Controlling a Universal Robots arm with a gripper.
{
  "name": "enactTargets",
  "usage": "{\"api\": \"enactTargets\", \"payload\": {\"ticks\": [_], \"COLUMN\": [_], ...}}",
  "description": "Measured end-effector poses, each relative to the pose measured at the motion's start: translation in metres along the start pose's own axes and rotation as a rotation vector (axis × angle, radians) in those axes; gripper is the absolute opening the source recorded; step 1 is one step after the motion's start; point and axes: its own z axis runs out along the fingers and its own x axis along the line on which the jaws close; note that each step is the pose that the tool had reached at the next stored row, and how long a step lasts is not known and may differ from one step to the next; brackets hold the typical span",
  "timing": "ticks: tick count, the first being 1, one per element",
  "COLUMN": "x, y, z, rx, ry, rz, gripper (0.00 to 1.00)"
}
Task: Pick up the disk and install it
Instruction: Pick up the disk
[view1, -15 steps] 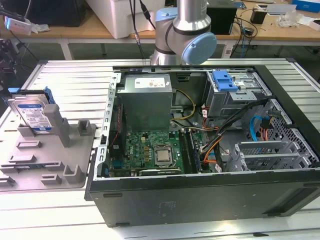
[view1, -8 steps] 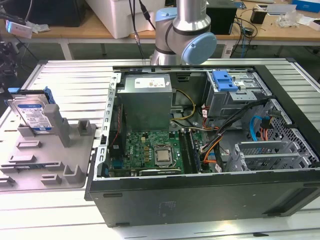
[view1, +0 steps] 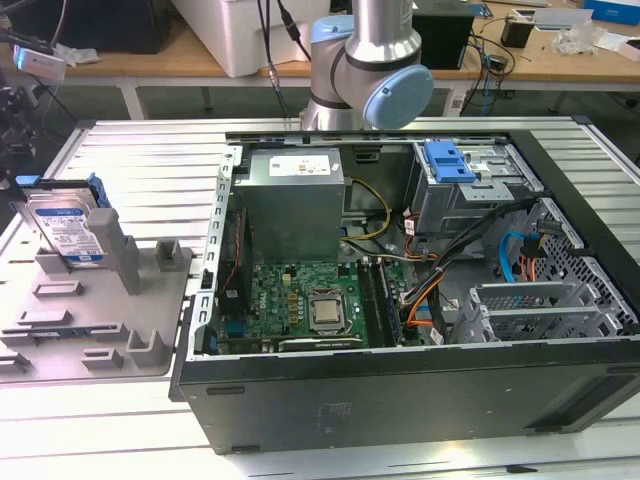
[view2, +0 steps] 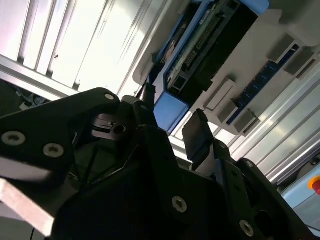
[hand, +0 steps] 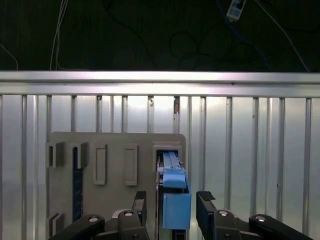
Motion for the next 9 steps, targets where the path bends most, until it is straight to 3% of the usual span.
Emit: {"api": "enactTargets", "payload": {"ticks": [1, 2, 9], "x": [-0.0001, -0.0001, -0.0007], "y": [0.0, 0.0, 0.0], "z": [0.001, 0.0017, 0.0081], "rx": [-0.0001, -0.0001, -0.0001], "ry": [0.0, 0.0001, 0.0], "rz": [0.0, 0.0, 0.0], "gripper": [0.54, 0.47, 0.47]}}
